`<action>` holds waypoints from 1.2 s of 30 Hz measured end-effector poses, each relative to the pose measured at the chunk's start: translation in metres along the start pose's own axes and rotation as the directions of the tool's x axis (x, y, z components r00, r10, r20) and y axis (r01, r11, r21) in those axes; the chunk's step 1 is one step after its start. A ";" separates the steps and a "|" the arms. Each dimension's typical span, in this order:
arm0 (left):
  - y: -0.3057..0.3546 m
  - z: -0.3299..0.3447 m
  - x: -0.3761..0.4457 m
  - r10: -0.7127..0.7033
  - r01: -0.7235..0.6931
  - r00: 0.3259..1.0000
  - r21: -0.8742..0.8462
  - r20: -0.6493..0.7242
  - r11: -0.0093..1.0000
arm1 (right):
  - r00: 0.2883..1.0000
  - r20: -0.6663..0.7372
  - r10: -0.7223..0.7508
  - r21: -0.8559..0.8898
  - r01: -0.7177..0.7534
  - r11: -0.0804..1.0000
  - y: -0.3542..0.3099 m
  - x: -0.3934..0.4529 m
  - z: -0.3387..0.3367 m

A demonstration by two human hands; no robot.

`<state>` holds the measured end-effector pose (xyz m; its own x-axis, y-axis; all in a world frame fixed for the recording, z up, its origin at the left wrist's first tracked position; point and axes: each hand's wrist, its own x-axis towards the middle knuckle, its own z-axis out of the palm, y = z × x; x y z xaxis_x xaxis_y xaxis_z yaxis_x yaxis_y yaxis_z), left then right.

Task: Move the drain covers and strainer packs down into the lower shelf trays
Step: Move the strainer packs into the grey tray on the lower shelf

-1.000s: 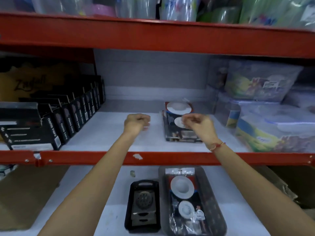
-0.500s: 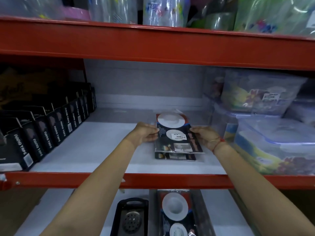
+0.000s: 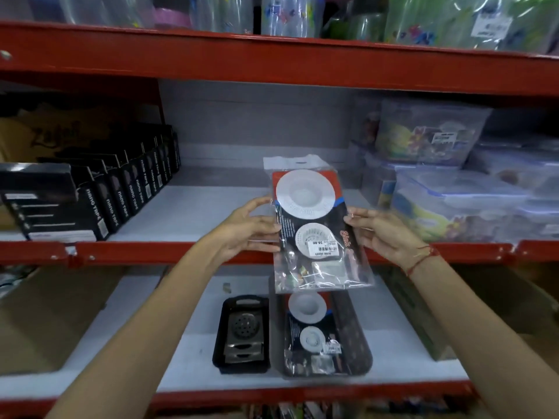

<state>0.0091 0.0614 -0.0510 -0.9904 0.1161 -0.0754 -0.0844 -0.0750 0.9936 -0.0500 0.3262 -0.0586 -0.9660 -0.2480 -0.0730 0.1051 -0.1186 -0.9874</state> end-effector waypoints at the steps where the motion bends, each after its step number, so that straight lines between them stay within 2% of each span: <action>1: -0.006 0.001 -0.007 -0.002 0.002 1.000 0.000 0.009 1.000 | 1.000 0.010 0.011 0.000 -0.011 1.000 0.006 -0.006 -0.003; 4: -0.028 0.008 -0.039 -0.026 0.026 0.999 0.010 0.028 1.000 | 0.997 0.050 0.055 -0.037 -0.054 0.998 0.028 -0.036 -0.008; 9: -0.069 0.011 -0.064 -0.057 0.055 0.998 0.052 0.039 0.997 | 0.987 0.033 0.156 -0.109 -0.151 0.982 0.064 -0.066 -0.012; 12: -0.104 0.016 -0.091 -0.124 0.121 0.991 0.063 0.057 0.991 | 0.973 0.047 0.226 -0.137 -0.218 0.966 0.099 -0.096 -0.019; 19: -0.155 0.023 -0.115 -0.244 0.240 0.969 0.083 0.045 0.967 | 0.933 0.036 0.357 -0.115 -0.351 0.929 0.156 -0.122 -0.026; 27: -0.182 0.032 -0.079 -0.354 0.358 0.933 0.063 -0.060 0.932 | 0.892 -0.127 0.434 -0.095 -0.447 0.890 0.189 -0.089 -0.033; 34: -0.200 0.042 -0.034 -0.464 0.466 0.876 -0.018 -0.129 0.885 | 0.827 -0.348 0.441 -0.183 -0.522 0.833 0.210 -0.047 -0.038; 36: -0.202 0.046 -0.023 -0.467 0.470 0.873 -0.010 -0.140 0.883 | 0.831 -0.339 0.441 -0.221 -0.526 0.821 0.215 -0.037 -0.041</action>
<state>0.0540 0.1197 -0.2463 -0.8408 -0.0020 -0.5413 -0.5412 -0.0216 0.8406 -0.0015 0.3497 -0.2737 -0.8365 0.0670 -0.5439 0.5422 0.2457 -0.8035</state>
